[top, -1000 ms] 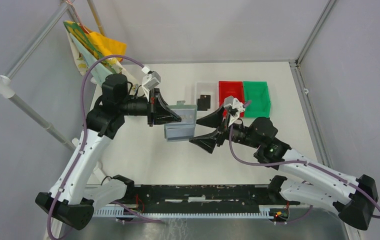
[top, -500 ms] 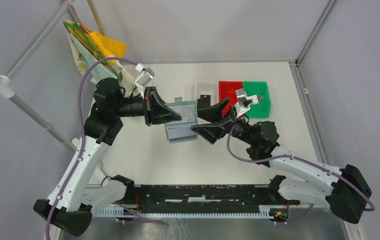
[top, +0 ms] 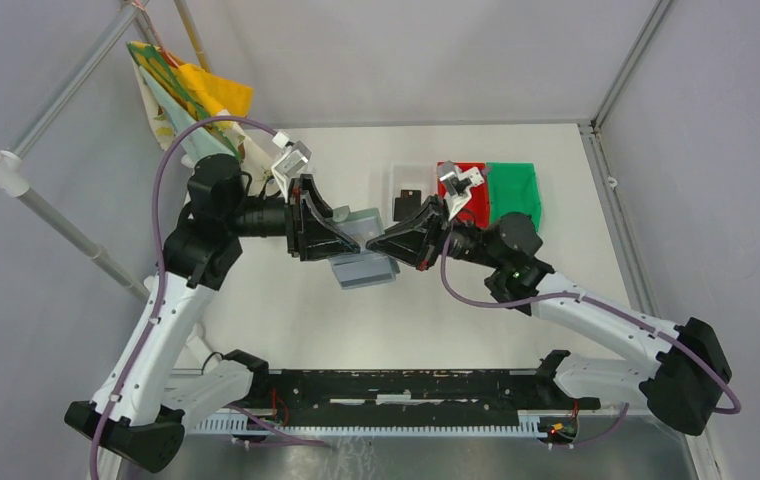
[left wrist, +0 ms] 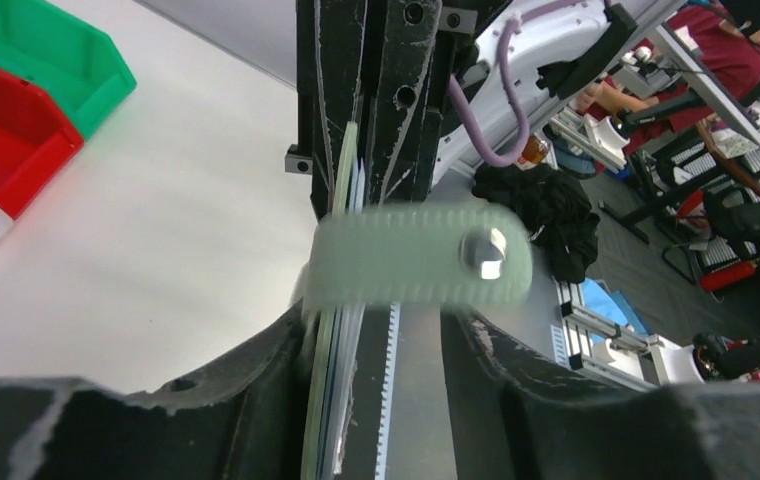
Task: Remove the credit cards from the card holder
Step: Remove the credit card from the card holder.
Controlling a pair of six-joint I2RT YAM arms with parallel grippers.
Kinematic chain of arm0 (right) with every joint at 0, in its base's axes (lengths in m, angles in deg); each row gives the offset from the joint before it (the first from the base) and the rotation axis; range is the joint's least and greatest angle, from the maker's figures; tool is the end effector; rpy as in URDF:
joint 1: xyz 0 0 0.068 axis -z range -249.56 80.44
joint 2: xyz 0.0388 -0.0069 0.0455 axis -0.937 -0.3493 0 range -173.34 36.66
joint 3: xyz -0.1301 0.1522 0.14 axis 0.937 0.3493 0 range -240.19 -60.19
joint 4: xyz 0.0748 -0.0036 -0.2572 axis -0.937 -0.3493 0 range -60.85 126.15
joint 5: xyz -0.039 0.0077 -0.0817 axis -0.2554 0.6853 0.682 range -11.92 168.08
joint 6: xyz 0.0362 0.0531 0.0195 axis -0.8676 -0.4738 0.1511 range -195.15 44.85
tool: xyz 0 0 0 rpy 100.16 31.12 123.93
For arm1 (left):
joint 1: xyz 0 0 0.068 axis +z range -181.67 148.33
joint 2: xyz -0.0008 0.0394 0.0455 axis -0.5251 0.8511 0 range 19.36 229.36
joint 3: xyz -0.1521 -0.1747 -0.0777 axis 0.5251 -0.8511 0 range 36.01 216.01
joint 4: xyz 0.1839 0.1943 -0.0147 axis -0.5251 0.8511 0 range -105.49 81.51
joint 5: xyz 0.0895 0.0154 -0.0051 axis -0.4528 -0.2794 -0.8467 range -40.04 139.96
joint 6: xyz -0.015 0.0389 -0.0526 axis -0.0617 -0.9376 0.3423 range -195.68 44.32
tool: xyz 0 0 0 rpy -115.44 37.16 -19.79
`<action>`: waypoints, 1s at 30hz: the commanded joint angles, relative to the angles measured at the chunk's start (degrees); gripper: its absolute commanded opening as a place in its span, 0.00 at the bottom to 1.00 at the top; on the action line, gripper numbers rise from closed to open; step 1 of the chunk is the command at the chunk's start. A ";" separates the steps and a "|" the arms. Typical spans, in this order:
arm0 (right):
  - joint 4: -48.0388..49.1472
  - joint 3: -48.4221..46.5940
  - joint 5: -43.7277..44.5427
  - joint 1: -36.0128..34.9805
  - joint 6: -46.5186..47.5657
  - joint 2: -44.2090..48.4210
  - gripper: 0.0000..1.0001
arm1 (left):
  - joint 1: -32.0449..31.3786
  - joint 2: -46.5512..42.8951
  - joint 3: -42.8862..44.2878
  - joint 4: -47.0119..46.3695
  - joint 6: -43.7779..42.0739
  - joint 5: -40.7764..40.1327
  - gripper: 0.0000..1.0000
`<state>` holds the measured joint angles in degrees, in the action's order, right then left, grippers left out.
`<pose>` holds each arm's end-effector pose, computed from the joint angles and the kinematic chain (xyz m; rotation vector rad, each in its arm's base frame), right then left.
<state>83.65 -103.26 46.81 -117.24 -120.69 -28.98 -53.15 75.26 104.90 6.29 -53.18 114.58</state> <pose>0.1728 0.2315 0.3363 -0.5849 1.2685 1.7033 0.1837 -0.1242 0.4079 0.8826 1.6636 -1.5024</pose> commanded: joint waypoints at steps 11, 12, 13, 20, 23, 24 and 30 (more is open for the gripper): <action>-39.09 -20.24 -10.44 0.11 21.86 -2.68 0.00 | -0.16 4.22 5.59 12.30 -14.62 4.55 0.44; -38.57 -20.10 -10.23 0.17 21.97 -2.38 0.00 | -0.19 4.22 5.81 12.23 -14.55 4.86 0.43; -37.83 -19.78 -9.41 0.36 21.69 -1.84 0.00 | -0.17 4.21 5.94 12.29 -14.51 5.04 0.41; -24.39 -12.08 -9.93 3.76 12.08 2.07 0.00 | -0.22 3.61 6.34 9.94 -11.20 4.81 0.22; -24.49 -11.05 -10.04 4.40 11.68 2.67 0.00 | -0.20 3.27 6.61 9.78 -10.95 4.75 0.21; -24.11 -10.67 -10.13 4.54 11.32 2.82 0.00 | -0.20 3.17 6.62 9.77 -10.93 4.62 0.21; -22.82 -9.24 -10.59 5.50 10.50 3.89 0.00 | -0.10 2.71 6.96 9.11 -8.61 4.01 0.19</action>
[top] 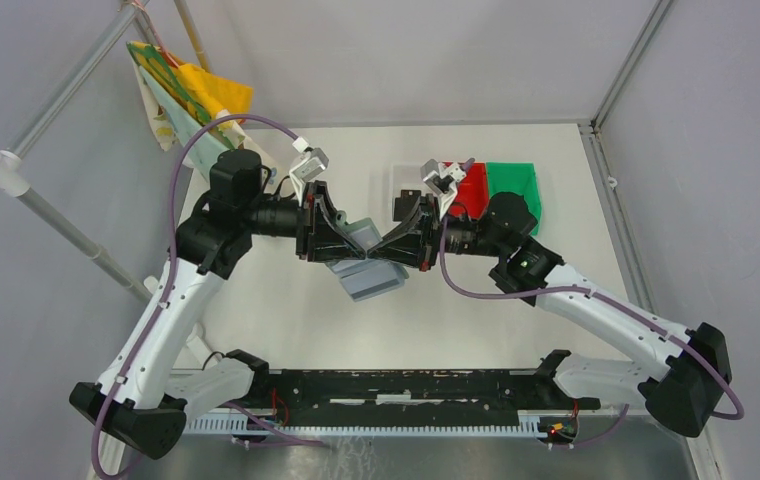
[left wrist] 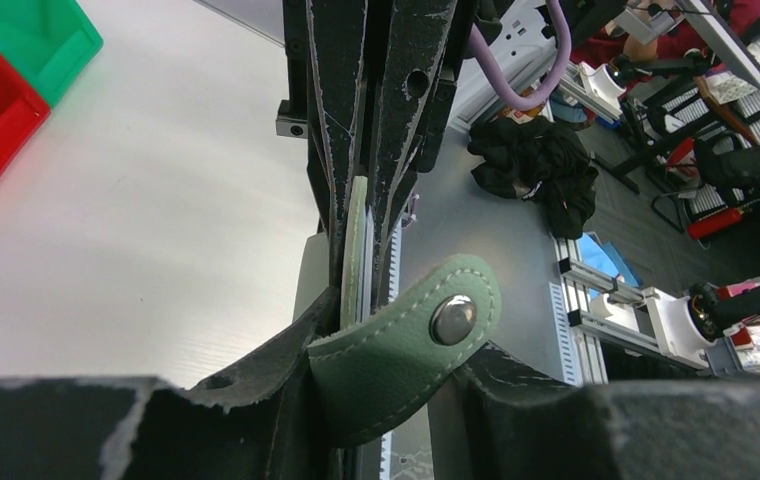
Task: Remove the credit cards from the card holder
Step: Remove the credit card from the card holder.
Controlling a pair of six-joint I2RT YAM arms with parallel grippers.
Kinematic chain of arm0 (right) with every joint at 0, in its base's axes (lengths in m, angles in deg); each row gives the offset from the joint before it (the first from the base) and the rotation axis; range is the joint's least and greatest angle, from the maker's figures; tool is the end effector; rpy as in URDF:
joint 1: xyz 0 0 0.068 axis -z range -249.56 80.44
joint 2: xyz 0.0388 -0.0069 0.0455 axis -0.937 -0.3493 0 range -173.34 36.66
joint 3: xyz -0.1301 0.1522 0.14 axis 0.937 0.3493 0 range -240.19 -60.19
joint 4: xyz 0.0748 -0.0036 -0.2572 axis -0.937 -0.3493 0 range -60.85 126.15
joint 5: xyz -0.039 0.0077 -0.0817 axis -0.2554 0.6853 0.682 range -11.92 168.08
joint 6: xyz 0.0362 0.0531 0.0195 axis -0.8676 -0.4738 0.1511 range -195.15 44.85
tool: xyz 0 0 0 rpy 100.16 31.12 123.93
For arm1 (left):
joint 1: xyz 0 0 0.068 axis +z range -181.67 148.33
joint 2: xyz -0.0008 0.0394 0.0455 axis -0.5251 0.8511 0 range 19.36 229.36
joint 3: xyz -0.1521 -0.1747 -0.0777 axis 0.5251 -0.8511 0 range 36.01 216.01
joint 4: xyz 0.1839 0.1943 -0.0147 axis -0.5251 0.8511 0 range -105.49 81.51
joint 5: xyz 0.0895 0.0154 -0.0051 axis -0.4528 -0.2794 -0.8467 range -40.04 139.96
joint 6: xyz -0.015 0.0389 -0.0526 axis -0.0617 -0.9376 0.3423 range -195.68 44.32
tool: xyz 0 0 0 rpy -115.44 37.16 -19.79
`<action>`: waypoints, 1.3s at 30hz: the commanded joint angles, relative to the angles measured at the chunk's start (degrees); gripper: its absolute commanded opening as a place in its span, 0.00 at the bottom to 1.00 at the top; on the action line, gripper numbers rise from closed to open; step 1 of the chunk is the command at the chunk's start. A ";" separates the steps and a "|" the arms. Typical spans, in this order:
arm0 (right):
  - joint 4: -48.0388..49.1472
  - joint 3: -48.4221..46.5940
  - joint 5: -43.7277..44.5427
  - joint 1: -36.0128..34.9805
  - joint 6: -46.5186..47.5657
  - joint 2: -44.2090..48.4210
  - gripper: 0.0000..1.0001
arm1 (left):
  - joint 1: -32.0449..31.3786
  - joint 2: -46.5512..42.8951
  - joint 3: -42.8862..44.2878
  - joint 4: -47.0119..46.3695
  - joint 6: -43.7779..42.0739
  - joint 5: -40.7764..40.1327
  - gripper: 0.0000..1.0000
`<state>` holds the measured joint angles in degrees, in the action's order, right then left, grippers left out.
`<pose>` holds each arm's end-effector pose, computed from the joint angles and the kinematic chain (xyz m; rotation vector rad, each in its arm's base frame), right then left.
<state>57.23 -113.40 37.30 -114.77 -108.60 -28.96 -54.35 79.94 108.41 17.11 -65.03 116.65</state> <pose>0.1831 0.2344 0.3488 -0.8210 1.4644 1.5799 0.1916 -0.1333 0.3943 1.0028 1.7072 -1.4933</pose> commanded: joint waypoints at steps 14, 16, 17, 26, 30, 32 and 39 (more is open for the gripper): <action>10.22 4.15 -3.60 5.24 -6.70 4.92 0.00 | 2.14 -4.28 1.97 -5.79 3.96 -2.13 0.08; 10.44 3.45 -4.66 5.23 -7.50 3.84 0.00 | 2.16 -4.10 1.25 -5.79 3.64 -1.34 0.12; 10.57 3.09 -5.09 5.29 -7.85 3.40 0.00 | 2.18 -3.79 0.92 -6.00 3.95 -0.77 0.14; 11.55 0.95 -6.72 5.05 -8.87 1.35 0.00 | 1.87 -3.00 -1.65 -10.21 7.97 2.46 0.37; 10.66 -0.12 -7.37 4.84 -8.73 0.38 0.00 | 1.76 -2.81 -2.08 -10.38 8.01 3.09 0.41; 10.53 -0.52 -7.52 4.37 -8.52 0.07 0.00 | 1.63 -2.68 -2.01 -10.40 7.94 2.93 0.41; 9.45 -2.05 -7.68 3.47 -7.96 -0.58 0.00 | 1.58 -2.26 -2.34 -10.98 8.45 2.87 0.31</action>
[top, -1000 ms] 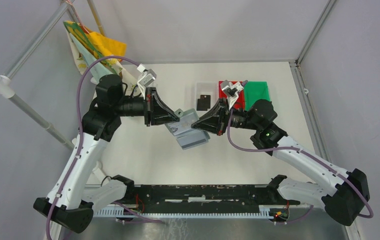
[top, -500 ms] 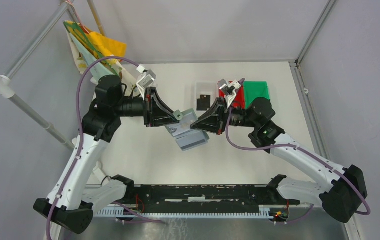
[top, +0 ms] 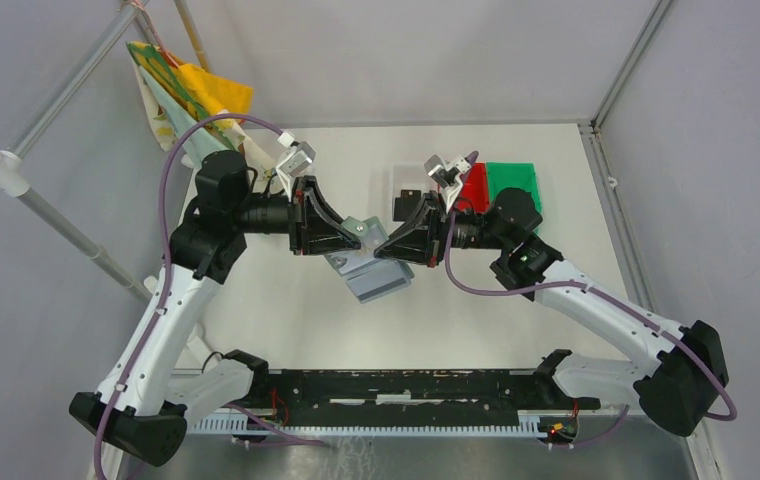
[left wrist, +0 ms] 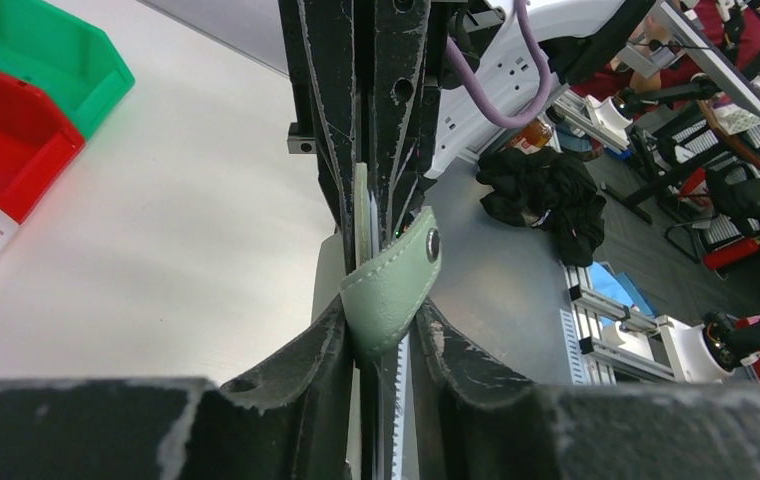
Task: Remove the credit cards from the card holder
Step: Remove the credit card from the card holder.
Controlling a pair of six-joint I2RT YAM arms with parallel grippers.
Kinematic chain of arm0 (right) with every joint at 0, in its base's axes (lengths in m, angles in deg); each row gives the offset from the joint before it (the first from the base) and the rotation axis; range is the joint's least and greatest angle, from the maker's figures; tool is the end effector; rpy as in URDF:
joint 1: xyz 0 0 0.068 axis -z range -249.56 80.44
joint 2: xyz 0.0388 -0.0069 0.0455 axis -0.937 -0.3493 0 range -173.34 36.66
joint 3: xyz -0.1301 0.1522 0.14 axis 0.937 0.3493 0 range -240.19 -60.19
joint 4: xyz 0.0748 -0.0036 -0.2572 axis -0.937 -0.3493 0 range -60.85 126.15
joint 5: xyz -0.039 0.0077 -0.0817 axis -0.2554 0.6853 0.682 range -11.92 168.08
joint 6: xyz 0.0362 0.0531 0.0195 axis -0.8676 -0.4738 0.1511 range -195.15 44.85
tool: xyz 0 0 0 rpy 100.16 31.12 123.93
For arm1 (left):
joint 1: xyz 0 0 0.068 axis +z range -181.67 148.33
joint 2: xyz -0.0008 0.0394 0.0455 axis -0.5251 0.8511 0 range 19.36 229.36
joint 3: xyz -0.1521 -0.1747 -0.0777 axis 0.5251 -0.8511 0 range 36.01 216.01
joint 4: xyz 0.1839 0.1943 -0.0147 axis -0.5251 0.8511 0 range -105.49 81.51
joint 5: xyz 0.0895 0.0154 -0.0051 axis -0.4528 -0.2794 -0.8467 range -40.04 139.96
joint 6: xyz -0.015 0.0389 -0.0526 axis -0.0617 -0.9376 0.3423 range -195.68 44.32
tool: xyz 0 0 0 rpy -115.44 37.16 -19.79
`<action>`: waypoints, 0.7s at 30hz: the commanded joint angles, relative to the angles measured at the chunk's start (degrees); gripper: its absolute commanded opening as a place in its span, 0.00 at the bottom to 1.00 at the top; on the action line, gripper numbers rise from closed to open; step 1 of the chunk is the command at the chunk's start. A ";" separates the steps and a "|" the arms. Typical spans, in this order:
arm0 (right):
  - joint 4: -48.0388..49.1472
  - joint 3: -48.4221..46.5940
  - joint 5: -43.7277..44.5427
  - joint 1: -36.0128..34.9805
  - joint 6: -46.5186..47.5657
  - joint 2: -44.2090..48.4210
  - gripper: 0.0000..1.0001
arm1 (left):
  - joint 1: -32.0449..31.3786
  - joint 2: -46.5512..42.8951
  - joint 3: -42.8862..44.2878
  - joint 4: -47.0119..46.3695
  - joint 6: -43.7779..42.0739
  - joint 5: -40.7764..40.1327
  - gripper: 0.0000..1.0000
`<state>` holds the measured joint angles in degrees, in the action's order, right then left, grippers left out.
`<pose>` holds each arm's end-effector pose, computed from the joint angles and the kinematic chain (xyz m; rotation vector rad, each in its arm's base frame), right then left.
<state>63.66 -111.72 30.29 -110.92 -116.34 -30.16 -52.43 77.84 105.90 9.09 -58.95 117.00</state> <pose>0.1942 0.2242 0.3438 -0.8122 1.4736 1.6973 0.1929 -0.1258 0.4004 0.9468 1.6586 -1.4916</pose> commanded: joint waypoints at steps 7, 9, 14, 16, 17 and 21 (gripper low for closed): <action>0.80 -4.35 -0.13 -0.26 1.32 1.24 0.02 | -0.39 -0.70 2.14 -4.07 5.16 0.95 0.03; 0.45 -4.46 0.62 -0.13 1.43 1.41 0.08 | -0.43 -0.78 2.02 -5.16 6.61 0.41 0.02; -2.66 -5.15 4.87 1.72 1.29 2.71 0.41 | -0.41 -1.13 1.54 -5.80 7.26 -1.98 0.02; -3.79 -4.80 8.52 3.41 0.87 4.69 0.52 | -0.40 -1.09 1.40 -5.15 6.99 -5.12 0.02; -4.20 -4.39 10.61 4.00 0.77 6.31 0.56 | -0.39 -1.02 1.39 -4.41 6.57 -6.84 0.02; -4.79 -2.53 17.25 4.63 -0.17 10.97 0.64 | -0.29 -0.58 1.48 -2.26 4.91 -11.94 0.02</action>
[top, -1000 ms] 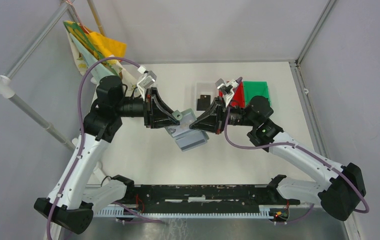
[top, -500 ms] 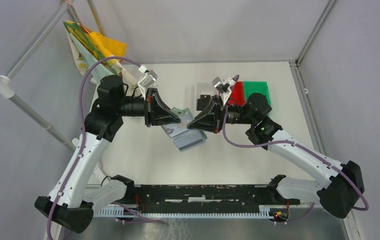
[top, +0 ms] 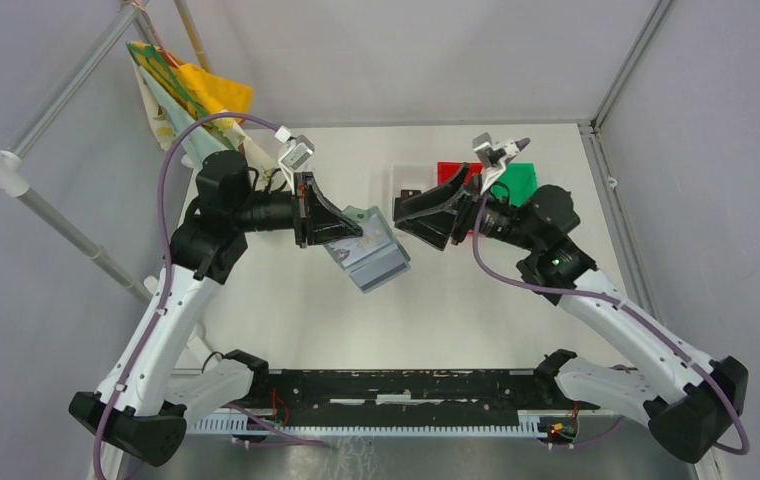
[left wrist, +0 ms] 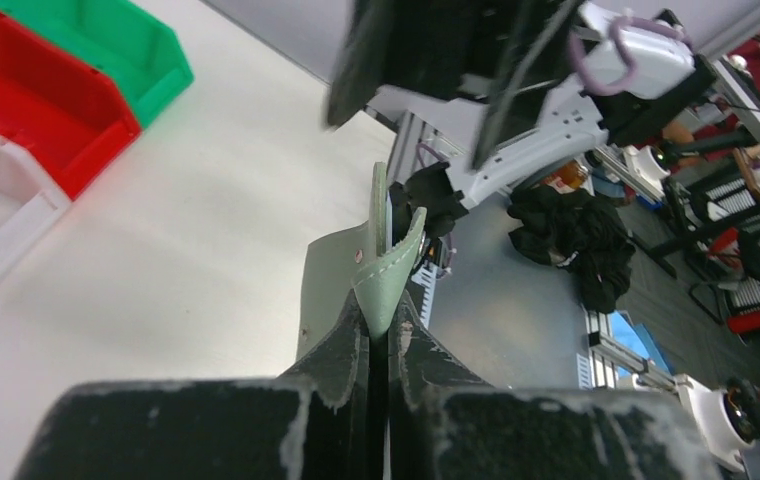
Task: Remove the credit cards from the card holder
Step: Remove the credit card from the card holder.
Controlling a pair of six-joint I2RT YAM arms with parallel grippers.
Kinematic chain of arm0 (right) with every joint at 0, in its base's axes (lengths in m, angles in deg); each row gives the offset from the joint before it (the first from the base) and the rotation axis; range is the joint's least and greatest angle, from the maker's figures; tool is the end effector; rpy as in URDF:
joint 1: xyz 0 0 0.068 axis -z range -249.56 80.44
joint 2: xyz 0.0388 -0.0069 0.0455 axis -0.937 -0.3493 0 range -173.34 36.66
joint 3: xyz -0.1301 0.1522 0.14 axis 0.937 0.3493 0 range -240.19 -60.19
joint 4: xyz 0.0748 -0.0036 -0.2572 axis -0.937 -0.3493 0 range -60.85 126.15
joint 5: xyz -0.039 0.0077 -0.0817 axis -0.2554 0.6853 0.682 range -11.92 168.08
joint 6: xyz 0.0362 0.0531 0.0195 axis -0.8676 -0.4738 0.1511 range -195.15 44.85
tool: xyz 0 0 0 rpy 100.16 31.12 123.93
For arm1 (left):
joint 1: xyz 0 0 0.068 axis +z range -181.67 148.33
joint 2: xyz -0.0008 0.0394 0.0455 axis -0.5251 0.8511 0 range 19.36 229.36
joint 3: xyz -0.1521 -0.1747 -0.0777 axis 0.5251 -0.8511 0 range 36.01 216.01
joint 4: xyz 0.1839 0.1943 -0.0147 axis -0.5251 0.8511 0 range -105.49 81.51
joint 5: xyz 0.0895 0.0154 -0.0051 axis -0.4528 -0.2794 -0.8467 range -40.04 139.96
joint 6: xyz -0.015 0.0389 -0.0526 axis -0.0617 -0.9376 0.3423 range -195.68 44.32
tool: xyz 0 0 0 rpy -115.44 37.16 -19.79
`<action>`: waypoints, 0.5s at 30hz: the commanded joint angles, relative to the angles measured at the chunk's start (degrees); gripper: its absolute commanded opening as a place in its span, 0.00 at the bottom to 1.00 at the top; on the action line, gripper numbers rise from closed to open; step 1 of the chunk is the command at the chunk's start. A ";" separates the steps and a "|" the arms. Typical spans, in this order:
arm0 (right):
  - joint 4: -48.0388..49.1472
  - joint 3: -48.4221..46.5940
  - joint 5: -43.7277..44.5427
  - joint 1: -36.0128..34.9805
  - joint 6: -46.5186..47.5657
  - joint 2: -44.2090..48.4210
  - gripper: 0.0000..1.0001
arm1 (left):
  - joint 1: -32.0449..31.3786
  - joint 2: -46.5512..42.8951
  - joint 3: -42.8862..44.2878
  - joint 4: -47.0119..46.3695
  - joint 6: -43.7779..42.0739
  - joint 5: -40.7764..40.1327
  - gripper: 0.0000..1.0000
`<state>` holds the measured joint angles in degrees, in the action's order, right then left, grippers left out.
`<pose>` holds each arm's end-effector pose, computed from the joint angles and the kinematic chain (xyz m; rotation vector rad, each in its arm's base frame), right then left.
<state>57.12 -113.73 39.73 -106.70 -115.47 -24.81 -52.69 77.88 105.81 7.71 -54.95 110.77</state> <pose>0.2020 0.1950 0.3703 -0.5954 1.4709 1.5389 0.1988 -0.1264 0.4009 0.8230 1.7187 -1.4408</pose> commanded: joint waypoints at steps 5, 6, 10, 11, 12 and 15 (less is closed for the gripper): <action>14.16 8.15 6.97 -0.19 -12.77 7.57 0.64 | 0.06 -0.86 1.57 -2.31 1.79 -10.58 0.02; 19.19 10.62 7.28 -0.88 -15.57 7.31 0.63 | 0.04 -0.81 1.49 -2.81 2.17 -11.38 0.02; 28.24 16.64 11.13 -4.52 -22.04 5.95 0.61 | 0.09 -0.69 1.39 -4.65 4.23 -13.00 0.02; 29.18 16.80 11.28 -5.54 -22.45 5.04 0.61 | 0.10 -0.62 1.33 -5.12 5.02 -13.05 0.02; 29.36 16.54 11.21 -6.49 -22.47 4.12 0.61 | 0.16 -0.66 1.24 -5.67 5.94 -13.16 0.02; 32.26 16.99 11.72 -8.36 -23.53 1.36 0.61 | 0.21 -0.40 0.83 -7.86 9.48 -13.06 0.02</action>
<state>77.75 -96.05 49.50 -112.98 -134.33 -22.12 -52.64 77.90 105.79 7.43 -52.57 98.23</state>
